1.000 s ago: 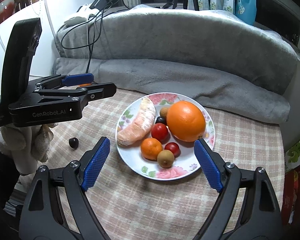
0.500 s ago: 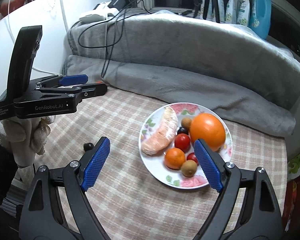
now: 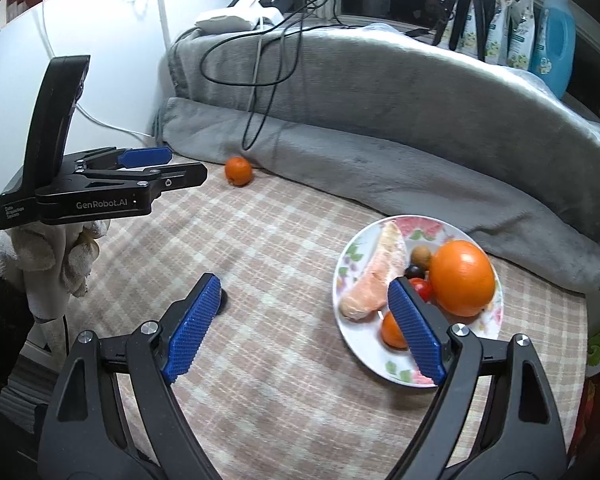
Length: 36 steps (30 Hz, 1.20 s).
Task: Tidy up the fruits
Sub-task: 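Move the left tool toward the loose mandarin while the right tool approaches the dark round fruit, then close the left tool on the mandarin while the right tool grasps the dark round fruit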
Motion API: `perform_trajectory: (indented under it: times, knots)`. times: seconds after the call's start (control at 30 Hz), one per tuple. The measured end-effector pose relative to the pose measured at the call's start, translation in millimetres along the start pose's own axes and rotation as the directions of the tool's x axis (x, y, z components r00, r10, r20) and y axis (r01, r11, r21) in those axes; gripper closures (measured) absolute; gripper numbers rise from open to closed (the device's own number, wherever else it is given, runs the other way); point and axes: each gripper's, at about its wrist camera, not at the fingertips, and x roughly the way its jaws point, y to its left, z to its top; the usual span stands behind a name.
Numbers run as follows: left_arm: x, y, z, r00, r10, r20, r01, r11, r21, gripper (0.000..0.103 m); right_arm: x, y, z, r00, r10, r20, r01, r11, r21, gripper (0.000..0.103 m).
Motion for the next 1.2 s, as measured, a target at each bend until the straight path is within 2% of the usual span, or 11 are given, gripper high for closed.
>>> perform_trajectory:
  times: [0.2,0.27,0.33,0.43,0.5,0.6,0.7,0.9,1.2]
  knots:
    - [1,21,-9,0.999,0.036,-0.027,-0.036,0.999,-0.015,0.029,10,13,-6,0.999,0.045,-0.019,-0.045,0.999,-0.007,0.021]
    - [2,25,-12,0.999,0.039,-0.035,-0.04,0.999,-0.019,0.034,16,16,-9,0.998,0.057,-0.038,-0.057,0.998,-0.009,0.023]
    - [5,31,-14,0.998,0.036,-0.045,-0.037,0.999,-0.029,0.04,23,20,-11,0.996,0.072,-0.059,-0.073,0.997,-0.015,0.031]
    - [9,36,-14,0.998,0.029,-0.053,-0.032,0.999,-0.042,0.043,30,22,-13,0.992,0.097,-0.085,-0.098,0.995,-0.015,0.035]
    - [12,39,-13,0.998,0.035,-0.052,-0.038,0.998,-0.043,0.049,34,24,-13,0.989,0.112,-0.094,-0.114,0.993,-0.014,0.035]
    - [19,45,-12,0.997,0.04,-0.06,-0.043,0.997,-0.061,0.05,40,26,-12,0.986,0.128,-0.103,-0.13,0.991,-0.016,0.037]
    - [24,47,-9,0.997,0.041,-0.063,-0.045,0.997,-0.061,0.05,49,27,-11,0.98,0.154,-0.123,-0.156,0.988,-0.005,0.046]
    - [31,49,-1,0.997,0.057,-0.06,-0.061,0.996,-0.061,0.05,60,31,-9,0.974,0.178,-0.14,-0.18,0.984,-0.003,0.046]
    - [44,51,10,0.997,0.042,-0.063,-0.046,0.997,-0.059,0.05,68,34,-10,0.967,0.205,-0.15,-0.207,0.978,0.003,0.046]
